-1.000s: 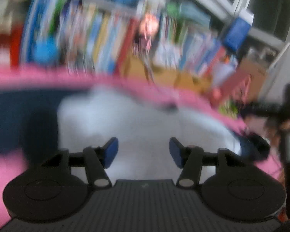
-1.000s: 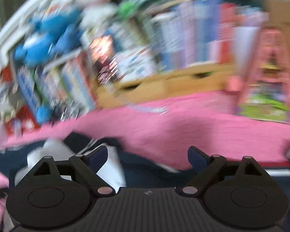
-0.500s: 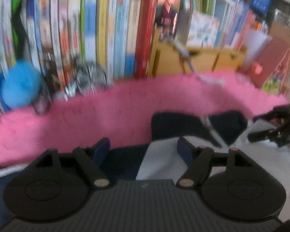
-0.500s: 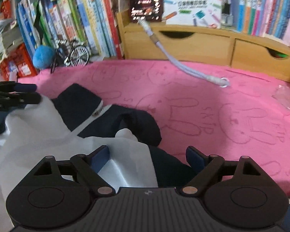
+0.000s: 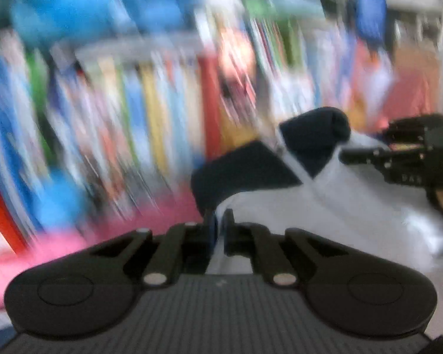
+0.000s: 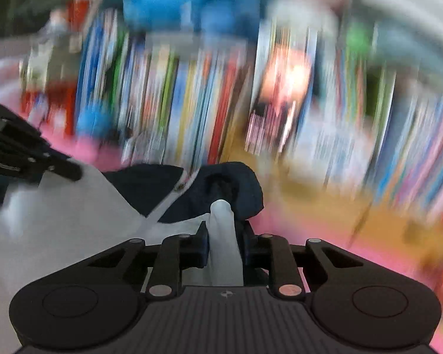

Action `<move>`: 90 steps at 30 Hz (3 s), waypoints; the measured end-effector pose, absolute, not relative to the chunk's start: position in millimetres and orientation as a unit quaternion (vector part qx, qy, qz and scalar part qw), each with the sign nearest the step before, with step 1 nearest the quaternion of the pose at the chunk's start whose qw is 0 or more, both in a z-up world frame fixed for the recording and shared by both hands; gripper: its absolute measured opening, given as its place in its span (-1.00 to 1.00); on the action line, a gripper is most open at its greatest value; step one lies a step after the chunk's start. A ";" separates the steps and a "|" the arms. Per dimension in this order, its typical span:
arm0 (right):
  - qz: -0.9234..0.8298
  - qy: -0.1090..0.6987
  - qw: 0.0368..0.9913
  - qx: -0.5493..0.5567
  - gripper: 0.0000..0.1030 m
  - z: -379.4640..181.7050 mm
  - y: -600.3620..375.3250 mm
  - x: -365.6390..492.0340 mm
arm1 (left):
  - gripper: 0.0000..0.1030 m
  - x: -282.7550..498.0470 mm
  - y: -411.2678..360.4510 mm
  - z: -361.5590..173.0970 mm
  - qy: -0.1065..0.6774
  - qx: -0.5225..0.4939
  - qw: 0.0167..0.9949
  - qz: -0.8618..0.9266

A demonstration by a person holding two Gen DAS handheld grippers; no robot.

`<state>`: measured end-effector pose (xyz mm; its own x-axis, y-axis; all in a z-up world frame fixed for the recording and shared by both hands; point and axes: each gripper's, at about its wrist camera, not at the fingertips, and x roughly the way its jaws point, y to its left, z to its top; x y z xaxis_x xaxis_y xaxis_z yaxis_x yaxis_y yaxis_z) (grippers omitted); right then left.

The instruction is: Fold clothes

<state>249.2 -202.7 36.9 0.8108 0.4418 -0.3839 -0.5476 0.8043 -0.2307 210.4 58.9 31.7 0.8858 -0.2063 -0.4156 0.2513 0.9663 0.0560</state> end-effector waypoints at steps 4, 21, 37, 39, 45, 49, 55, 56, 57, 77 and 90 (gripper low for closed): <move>0.257 0.133 0.936 -0.199 0.02 47.1 -176.0 288.7 | -0.77 231.1 70.6 23.7 0.222 0.063 0.971 -0.063; 0.323 0.272 0.901 -0.096 0.55 1.4 -156.0 245.8 | 0.16 82.9 232.6 30.5 0.225 -0.113 0.944 0.213; 0.372 0.305 0.864 -0.147 0.65 -68.6 -60.2 196.1 | 0.15 84.8 407.0 -46.1 0.214 -0.325 0.833 0.393; 0.368 0.308 0.865 -0.144 0.70 -69.9 -63.2 197.4 | -0.77 92.7 403.9 -42.8 0.231 -0.306 0.836 0.394; 0.359 0.310 0.869 -0.143 0.79 -71.9 -62.8 198.2 | -0.78 63.4 376.9 59.6 0.064 -0.141 0.919 0.364; 0.351 0.313 0.871 -0.141 0.87 -72.7 -61.5 198.0 | -0.74 62.1 383.2 61.9 0.092 -0.059 0.921 0.373; 0.343 0.318 0.873 -0.137 0.96 -73.2 -61.2 198.8 | -0.74 69.0 407.9 -11.6 0.207 -0.110 0.877 0.420; 0.342 0.318 0.874 -0.137 0.96 -73.2 -61.1 198.8 | -0.74 68.9 410.3 -19.5 0.219 -0.117 0.871 0.423; 0.341 0.319 0.874 -0.135 0.97 -73.5 -61.5 199.1 | -0.74 69.6 411.1 -25.3 0.230 -0.116 0.868 0.425; 0.335 0.323 0.877 -0.118 1.00 -74.8 -62.4 199.0 | 0.38 27.2 342.2 29.9 0.240 -0.164 0.881 0.374; 0.393 0.309 0.861 -0.094 0.94 -1.8 -118.9 107.4 | 0.38 -26.7 92.0 32.0 0.249 -0.191 0.949 0.001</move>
